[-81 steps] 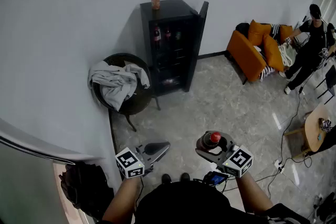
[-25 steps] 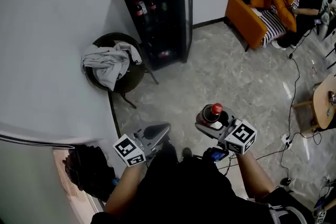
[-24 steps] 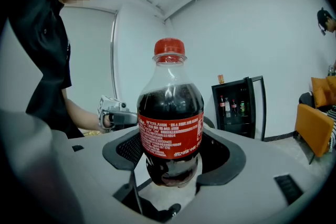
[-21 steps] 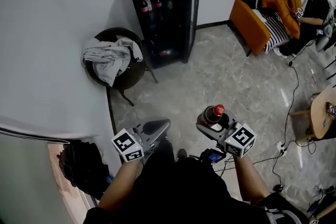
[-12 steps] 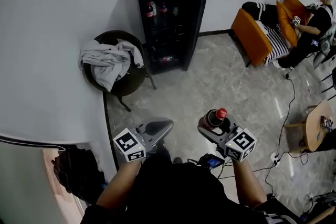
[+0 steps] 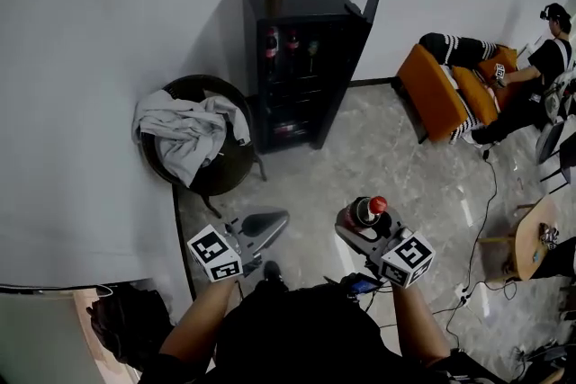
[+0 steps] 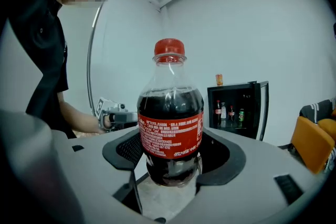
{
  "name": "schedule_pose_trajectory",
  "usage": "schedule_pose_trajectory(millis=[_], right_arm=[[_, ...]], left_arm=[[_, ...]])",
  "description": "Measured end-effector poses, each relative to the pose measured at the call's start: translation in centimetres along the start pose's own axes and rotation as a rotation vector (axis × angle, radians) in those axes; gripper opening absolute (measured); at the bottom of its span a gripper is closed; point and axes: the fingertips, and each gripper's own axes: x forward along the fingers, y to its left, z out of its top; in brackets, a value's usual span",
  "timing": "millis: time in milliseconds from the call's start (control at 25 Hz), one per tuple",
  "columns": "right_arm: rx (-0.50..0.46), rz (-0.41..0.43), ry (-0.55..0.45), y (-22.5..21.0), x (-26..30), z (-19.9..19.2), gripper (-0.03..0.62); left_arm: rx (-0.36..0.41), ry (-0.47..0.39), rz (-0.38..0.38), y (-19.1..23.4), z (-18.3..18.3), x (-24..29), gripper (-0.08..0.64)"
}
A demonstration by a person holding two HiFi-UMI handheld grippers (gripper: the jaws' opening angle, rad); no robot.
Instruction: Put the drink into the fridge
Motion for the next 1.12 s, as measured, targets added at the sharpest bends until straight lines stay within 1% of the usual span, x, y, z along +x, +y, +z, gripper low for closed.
schedule_pose_trajectory(millis=[80, 320, 440, 560, 720, 880, 1040, 1120], right_arm=[[0.001, -0.008, -0.005, -0.5, 1.5, 0.7, 0.328], [0.022, -0.023, 0.037, -3.1, 3.8, 1.0, 0.327], [0.035, -0.021, 0.027, -4.7, 6.0, 1.0, 0.327], [0.041, -0.002, 0.01, -6.5, 7.9, 0.9, 0.327], [0.036, 0.026, -0.01, -10.7, 10.4, 1.8, 0.327], [0.003, 0.021, -0.014, -15.8, 12.9, 3.4, 0.327], [-0.059, 0.071, -0.003, -19.0, 15.8, 4.7, 0.327], [-0.064, 0.102, 0.0, -20.4, 16.6, 5.2, 0.327]], left_arm=[[0.008, -0.002, 0.006, 2.0, 0.5, -0.3, 0.009], [-0.022, -0.009, 0.046, 6.5, 1.9, 0.1, 0.011], [-0.02, 0.003, 0.061, 8.8, 2.1, 0.0, 0.009], [-0.017, 0.016, 0.081, 10.9, 2.1, 0.7, 0.009], [-0.021, 0.038, 0.121, 13.9, 2.6, 3.3, 0.009], [-0.013, 0.044, 0.127, 16.8, 4.4, 6.9, 0.009], [0.01, 0.059, 0.166, 20.0, 6.2, 9.4, 0.011], [0.01, 0.059, 0.184, 21.1, 7.0, 10.8, 0.011]])
